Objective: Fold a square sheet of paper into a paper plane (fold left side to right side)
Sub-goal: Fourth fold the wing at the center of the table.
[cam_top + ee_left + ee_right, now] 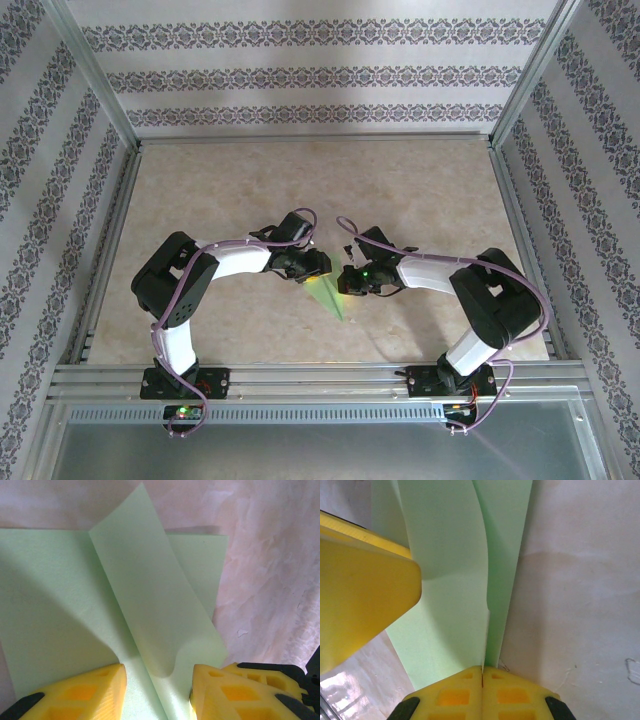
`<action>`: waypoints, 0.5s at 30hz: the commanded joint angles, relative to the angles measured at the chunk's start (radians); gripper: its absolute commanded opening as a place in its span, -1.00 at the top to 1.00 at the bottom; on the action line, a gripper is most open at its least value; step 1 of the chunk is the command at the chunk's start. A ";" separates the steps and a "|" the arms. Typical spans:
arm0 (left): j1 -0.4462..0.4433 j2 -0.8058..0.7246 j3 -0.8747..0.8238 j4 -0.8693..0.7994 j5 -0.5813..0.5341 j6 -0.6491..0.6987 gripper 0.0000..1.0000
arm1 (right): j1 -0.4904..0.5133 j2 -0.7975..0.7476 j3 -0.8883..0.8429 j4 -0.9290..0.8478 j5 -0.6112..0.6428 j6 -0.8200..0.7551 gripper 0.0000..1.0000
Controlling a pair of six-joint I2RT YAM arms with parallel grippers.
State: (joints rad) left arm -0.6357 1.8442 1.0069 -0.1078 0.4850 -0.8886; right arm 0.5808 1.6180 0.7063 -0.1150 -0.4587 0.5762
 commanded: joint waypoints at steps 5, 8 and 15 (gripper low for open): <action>-0.015 0.029 0.010 -0.075 -0.033 0.023 0.18 | 0.017 0.035 0.027 0.003 0.021 -0.019 0.96; -0.015 0.028 0.011 -0.071 -0.030 0.023 0.18 | 0.020 0.048 0.027 -0.003 0.025 -0.022 0.96; -0.006 -0.013 0.026 -0.101 -0.043 0.048 0.10 | 0.029 0.074 0.024 -0.049 0.050 -0.028 0.97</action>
State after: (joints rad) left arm -0.6357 1.8439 1.0183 -0.1226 0.4801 -0.8776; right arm 0.5934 1.6501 0.7353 -0.1154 -0.4599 0.5709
